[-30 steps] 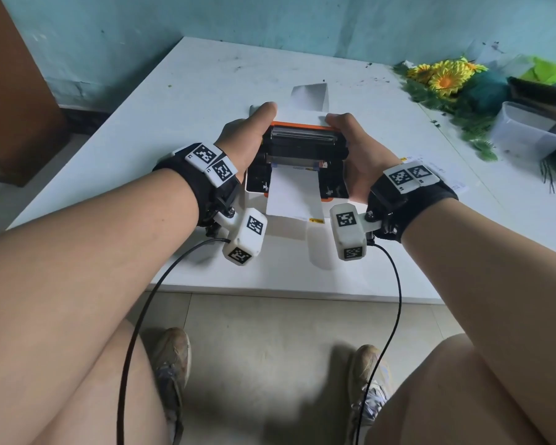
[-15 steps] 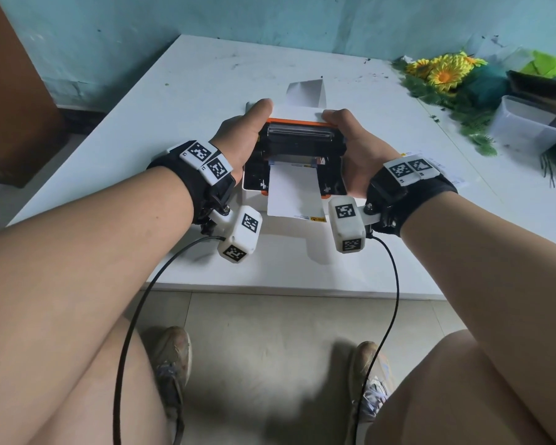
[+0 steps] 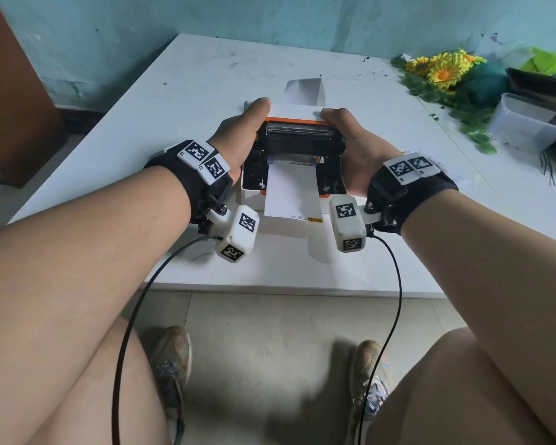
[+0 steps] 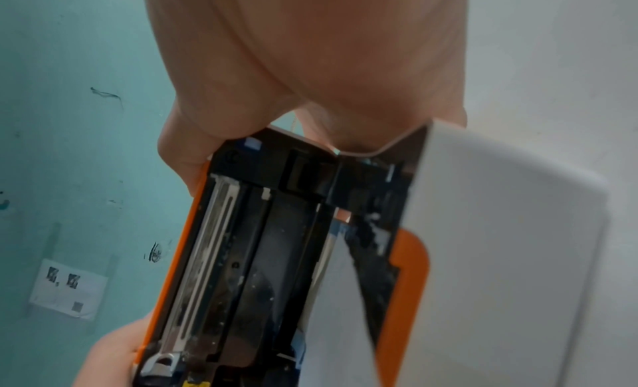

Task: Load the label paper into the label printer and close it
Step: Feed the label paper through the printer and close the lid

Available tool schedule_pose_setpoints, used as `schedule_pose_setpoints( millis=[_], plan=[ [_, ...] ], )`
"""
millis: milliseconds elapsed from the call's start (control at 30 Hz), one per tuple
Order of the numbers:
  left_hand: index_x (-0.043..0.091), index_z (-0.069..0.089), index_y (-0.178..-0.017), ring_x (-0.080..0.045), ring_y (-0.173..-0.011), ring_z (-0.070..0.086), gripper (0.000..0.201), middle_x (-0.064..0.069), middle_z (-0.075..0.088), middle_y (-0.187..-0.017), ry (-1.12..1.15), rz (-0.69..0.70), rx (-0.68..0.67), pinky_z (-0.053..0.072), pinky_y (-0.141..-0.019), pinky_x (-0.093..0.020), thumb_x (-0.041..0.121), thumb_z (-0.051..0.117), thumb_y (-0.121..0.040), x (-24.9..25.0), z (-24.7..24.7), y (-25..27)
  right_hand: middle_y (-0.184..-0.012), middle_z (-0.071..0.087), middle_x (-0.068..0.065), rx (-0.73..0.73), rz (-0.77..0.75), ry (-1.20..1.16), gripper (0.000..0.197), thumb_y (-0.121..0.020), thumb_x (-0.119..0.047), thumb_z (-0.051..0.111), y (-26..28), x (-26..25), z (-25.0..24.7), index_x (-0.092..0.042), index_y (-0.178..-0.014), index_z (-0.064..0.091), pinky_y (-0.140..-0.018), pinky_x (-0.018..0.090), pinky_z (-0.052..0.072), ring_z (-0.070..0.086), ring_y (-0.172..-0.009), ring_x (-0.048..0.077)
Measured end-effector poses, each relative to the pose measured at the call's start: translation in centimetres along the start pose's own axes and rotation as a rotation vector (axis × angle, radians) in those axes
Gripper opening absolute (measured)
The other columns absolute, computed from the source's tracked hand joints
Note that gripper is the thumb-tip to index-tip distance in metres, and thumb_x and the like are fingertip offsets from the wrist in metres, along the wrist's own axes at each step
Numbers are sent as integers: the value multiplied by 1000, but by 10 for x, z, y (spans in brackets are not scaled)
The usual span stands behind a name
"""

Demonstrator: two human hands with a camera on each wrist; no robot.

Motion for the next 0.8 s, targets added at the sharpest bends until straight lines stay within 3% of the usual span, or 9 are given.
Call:
schedule_pose_setpoints(
  millis=[67, 133, 200, 267, 400, 467, 533, 667, 800],
  plan=[
    [20, 74, -103, -36, -110, 80, 54, -12, 82, -112, -13, -19, 8, 65, -98, -54, 66, 69, -76, 0, -1, 1, -111, 65, 10, 18, 8, 13, 42, -90, -55, 68, -3, 1, -1, -17, -109, 68, -105, 53, 51, 61, -101, 30],
    [20, 75, -106, -34, -107, 80, 62, -11, 82, -112, -22, -42, 5, 65, -96, -49, 70, 71, -69, -1, -1, 2, -103, 69, 8, 21, 6, 29, 42, -91, -55, 66, -4, 1, -2, -17, -108, 69, -96, 50, 59, 66, -92, 27],
    [21, 74, -106, -30, -95, 80, 58, -9, 81, -105, -12, -52, -6, 64, -81, -39, 68, 69, -74, 0, -1, 3, -92, 75, 5, 28, 4, 26, 38, -96, -53, 62, -3, 1, -2, -17, -106, 69, -82, 43, 64, 72, -78, 23],
    [21, 71, -102, -27, -86, 76, 45, -6, 77, -97, 4, -64, -22, 61, -71, -33, 63, 66, -89, 0, 0, 3, -86, 77, 4, 25, 3, 27, 37, -98, -53, 60, -4, 1, -3, -17, -104, 69, -77, 40, 64, 74, -72, 21],
    [18, 63, -100, -22, -70, 72, 35, -3, 70, -84, 19, -99, -54, 60, -63, -29, 52, 58, -103, 3, 2, 4, -87, 76, 4, 8, -1, 47, 37, -98, -54, 59, -5, 1, -3, -18, -97, 70, -82, 42, 63, 74, -74, 21],
    [17, 61, -99, -21, -63, 70, 32, -3, 68, -79, 53, -126, -88, 59, -61, -27, 48, 58, -103, 5, 1, 6, -102, 71, 8, -3, 3, 50, 41, -93, -57, 63, -5, 1, -3, -18, -102, 71, -99, 51, 57, 68, -93, 26],
    [17, 62, -97, -23, -65, 69, 29, -5, 69, -80, 96, -158, -121, 59, -65, -29, 46, 60, -101, 7, -2, 7, -112, 67, 11, 8, 8, 38, 44, -89, -58, 67, -7, 1, -3, -18, -106, 70, -107, 58, 48, 60, -105, 29],
    [15, 61, -106, -24, -63, 68, 33, -5, 68, -82, 121, -178, -121, 59, -66, -30, 46, 64, -96, 6, -3, 6, -113, 65, 11, -6, 16, 37, 45, -91, -58, 64, -7, 2, -2, -17, -109, 67, -100, 54, 53, 58, -104, 29],
    [17, 59, -115, -25, -67, 70, 40, -5, 68, -85, 127, -171, -128, 59, -73, -33, 48, 66, -91, 4, -3, 4, -107, 66, 10, -12, 28, 32, 40, -95, -57, 61, -4, 2, -2, -18, -101, 68, -91, 50, 59, 62, -96, 27]
  ],
)
Point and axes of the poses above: each hand's wrist, its own y-axis away from the middle knuckle, its own z-axis out of the palm, x = y × z, the point moved 4 cm from there along -y, towards the middle knuckle
